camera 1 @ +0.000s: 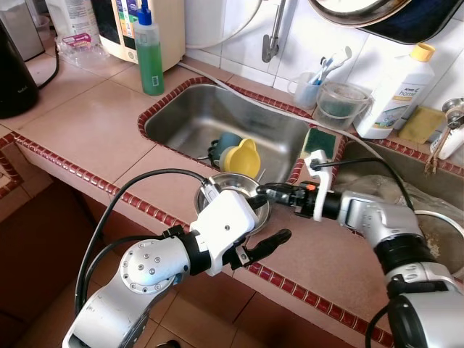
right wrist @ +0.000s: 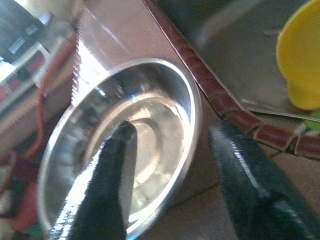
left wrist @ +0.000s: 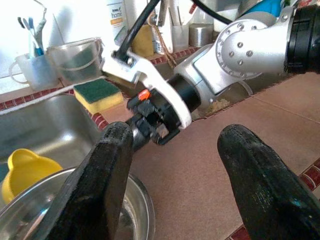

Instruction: Kitchen organization

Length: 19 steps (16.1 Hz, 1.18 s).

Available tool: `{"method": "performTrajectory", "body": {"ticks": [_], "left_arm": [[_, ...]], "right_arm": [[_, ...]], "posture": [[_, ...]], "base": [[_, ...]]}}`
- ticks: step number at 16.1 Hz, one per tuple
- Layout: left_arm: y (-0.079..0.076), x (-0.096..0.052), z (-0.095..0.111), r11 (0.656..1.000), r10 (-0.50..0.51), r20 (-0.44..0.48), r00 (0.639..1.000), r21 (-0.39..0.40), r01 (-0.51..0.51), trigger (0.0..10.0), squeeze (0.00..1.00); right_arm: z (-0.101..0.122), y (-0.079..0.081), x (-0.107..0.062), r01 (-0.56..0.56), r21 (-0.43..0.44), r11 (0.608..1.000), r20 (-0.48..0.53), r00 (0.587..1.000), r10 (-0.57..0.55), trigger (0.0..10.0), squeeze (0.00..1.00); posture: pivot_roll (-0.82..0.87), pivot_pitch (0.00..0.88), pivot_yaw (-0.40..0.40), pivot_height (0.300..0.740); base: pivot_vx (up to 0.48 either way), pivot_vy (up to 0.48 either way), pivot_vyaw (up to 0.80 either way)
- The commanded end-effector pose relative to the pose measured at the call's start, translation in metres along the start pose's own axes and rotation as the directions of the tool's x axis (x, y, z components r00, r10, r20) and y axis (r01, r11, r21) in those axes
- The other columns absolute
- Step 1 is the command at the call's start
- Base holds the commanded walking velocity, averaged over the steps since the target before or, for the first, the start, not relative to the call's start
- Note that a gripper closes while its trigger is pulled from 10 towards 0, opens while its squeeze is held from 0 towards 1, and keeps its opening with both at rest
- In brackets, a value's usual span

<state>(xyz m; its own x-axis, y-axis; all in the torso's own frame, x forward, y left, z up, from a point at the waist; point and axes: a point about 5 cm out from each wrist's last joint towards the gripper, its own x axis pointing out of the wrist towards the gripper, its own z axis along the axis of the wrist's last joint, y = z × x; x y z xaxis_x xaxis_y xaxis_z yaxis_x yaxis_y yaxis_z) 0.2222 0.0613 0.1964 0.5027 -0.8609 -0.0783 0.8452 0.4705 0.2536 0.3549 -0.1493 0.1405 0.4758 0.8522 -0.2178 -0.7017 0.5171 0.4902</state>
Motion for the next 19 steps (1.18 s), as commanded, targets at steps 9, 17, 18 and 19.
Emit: {"method": "performTrajectory", "body": {"ticks": [9,17,18,19], "left_arm": [[-0.002,0.0,0.005,1.0,0.006,0.013,1.0,0.009,-0.006,10.0,0.0],[0.0,0.0,0.006,1.0,0.011,0.014,1.0,0.013,-0.011,10.0,0.0],[0.0,0.0,0.006,1.0,0.011,0.014,1.0,0.013,-0.011,10.0,0.0],[0.0,0.0,0.006,1.0,0.011,0.015,1.0,0.013,-0.011,10.0,0.0]], "right_arm": [[-0.002,-0.005,0.01,0.147,-0.138,0.979,-0.062,0.986,-0.157,10.0,1.0],[-0.012,-0.006,0.005,0.134,-0.254,0.958,-0.167,0.969,-0.18,1.6,0.0],[-0.014,-0.007,0.005,0.139,-0.26,0.955,-0.178,0.966,-0.189,0.3,0.0],[-0.017,-0.007,0.005,0.144,-0.275,0.951,-0.192,0.961,-0.201,0.0,0.0]], "posture": [[-0.15,0.136,-0.113,0.74],[-0.15,0.135,-0.113,0.74],[-0.15,0.136,-0.113,0.74],[-0.15,0.136,-0.112,0.74]], "base": [[0.0,0.0,0.0],[0.0,0.0,0.0],[0.0,0.0,0.0],[0.0,0.0,0.0]]}}
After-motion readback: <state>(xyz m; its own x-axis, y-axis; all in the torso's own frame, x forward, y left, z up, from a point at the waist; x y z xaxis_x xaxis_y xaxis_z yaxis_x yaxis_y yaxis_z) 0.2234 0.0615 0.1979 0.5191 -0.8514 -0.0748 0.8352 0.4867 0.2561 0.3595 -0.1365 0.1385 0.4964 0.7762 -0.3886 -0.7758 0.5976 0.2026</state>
